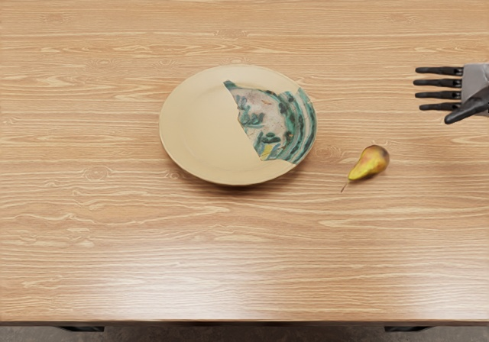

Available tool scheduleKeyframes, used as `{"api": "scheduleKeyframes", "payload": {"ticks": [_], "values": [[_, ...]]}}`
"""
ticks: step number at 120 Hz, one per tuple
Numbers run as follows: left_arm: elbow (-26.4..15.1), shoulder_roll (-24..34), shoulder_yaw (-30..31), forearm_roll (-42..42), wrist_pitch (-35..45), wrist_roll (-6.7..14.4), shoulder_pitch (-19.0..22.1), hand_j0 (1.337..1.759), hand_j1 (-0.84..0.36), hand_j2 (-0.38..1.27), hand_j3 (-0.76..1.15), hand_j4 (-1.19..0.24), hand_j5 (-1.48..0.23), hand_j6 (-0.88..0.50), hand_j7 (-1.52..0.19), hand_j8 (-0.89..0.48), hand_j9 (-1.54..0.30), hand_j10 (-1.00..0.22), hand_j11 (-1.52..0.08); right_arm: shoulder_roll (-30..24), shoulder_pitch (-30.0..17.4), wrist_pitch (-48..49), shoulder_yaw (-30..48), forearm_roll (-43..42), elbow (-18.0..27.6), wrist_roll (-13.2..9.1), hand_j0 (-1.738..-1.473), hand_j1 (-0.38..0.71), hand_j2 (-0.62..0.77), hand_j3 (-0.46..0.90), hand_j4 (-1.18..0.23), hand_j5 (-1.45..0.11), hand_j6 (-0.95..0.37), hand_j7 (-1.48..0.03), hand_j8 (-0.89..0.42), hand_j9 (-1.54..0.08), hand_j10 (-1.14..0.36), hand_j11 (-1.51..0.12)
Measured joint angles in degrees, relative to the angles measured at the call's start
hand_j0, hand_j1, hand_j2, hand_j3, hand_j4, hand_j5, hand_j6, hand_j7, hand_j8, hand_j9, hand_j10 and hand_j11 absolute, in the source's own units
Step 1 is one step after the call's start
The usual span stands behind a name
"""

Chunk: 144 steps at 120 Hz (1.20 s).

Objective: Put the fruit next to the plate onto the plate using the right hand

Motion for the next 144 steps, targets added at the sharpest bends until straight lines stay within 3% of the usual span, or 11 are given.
{"api": "scheduleKeyframes", "payload": {"ticks": [23,37,44,55,67,85,124,144], "values": [[0.0,0.0,0.0,0.0,0.0,0.0,0.0,1.658,0.35,0.00,0.00,0.01,0.00,0.01,0.00,0.01,0.00,0.01,0.00,0.5,1.4,0.0,0.0,-0.4,0.1,0.0,-1.658,-0.35,0.00,0.00,0.00,0.00,0.00,0.00,0.00,0.00,0.00,0.00],[0.0,0.0,0.0,0.0,0.0,0.0,0.0,1.658,0.35,0.00,0.00,0.01,0.00,0.01,0.00,0.01,0.00,0.01,0.00,2.4,4.9,0.0,-0.1,-7.4,2.3,0.0,-1.658,-0.35,0.00,0.00,0.00,0.00,0.00,0.00,0.00,0.00,0.00,0.00],[0.0,0.0,0.0,0.0,0.0,0.0,0.0,1.658,0.35,0.00,0.00,0.01,0.00,0.01,0.00,0.01,0.00,0.01,0.00,2.9,6.9,0.0,0.0,-13.3,6.7,0.0,-1.658,-0.35,0.00,0.00,0.00,0.00,0.00,0.00,0.00,0.00,0.00,0.00],[0.0,0.0,0.0,0.0,0.0,0.0,0.0,1.658,0.35,0.00,0.00,0.01,0.00,0.01,0.00,0.01,0.00,0.01,0.00,2.6,8.7,-0.4,0.1,-23.5,17.3,0.0,-1.658,-0.35,0.00,0.00,0.00,0.00,0.00,0.00,0.00,0.00,0.00,0.00],[0.0,0.0,0.0,0.0,0.0,0.0,0.0,1.658,0.35,0.00,0.00,0.01,0.00,0.01,0.00,0.01,0.00,0.01,0.00,0.6,9.1,-7.7,-0.2,-33.4,28.9,0.0,-1.658,-0.35,0.00,0.00,0.00,0.00,0.00,0.00,0.00,0.00,0.00,0.00],[0.0,0.0,0.0,0.0,0.0,0.0,0.0,1.658,0.35,0.00,0.00,0.01,0.00,0.01,0.00,0.01,0.00,0.01,0.00,0.1,5.5,-17.8,-1.3,-43.2,37.1,0.0,-1.658,-0.35,0.00,0.00,0.00,0.00,0.00,0.00,0.00,0.00,0.00,0.00],[0.0,0.0,0.0,0.0,0.0,0.0,0.0,1.658,0.35,0.00,0.00,0.01,0.00,0.01,0.00,0.01,0.00,0.01,0.00,4.7,-3.4,-31.7,-1.8,-60.8,40.9,0.0,-1.658,-0.35,0.00,0.00,0.00,0.00,-0.01,0.00,0.00,0.00,0.00,0.00],[0.0,0.0,0.0,0.0,0.0,0.0,0.0,1.658,0.35,0.00,0.00,0.01,0.00,0.01,0.00,0.01,0.00,0.01,0.00,6.8,-6.2,-36.3,-1.8,-65.3,41.3,0.0,-1.658,-0.35,0.00,0.00,0.00,0.00,-0.01,0.00,0.00,0.00,0.00,0.00]]}}
